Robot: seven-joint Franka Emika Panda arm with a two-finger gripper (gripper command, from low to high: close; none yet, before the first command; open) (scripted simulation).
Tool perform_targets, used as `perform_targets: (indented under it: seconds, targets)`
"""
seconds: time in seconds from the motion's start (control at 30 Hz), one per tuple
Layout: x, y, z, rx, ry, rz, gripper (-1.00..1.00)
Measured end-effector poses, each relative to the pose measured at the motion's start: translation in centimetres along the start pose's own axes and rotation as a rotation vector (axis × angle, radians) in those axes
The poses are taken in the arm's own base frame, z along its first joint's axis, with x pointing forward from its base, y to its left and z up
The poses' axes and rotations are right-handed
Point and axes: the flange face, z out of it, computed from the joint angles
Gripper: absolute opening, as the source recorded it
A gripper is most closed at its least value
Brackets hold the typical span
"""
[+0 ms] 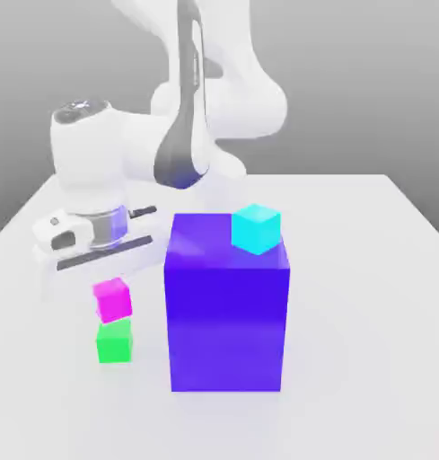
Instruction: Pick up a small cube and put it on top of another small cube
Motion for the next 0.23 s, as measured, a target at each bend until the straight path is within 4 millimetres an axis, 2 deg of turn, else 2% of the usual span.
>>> perform_targets:
  seconds: [0.17, 0.2, 0.23]
  targets:
    - [-0.5, 0.1, 2.4, -0.014, -0.005, 0.000, -1.00]
    - [-0.7, 0.2, 2.9, -0.019, -0.007, 0.003, 1.00]
    - [-0.7, 0.2, 2.9, -0.019, -0.007, 0.003, 1.00]
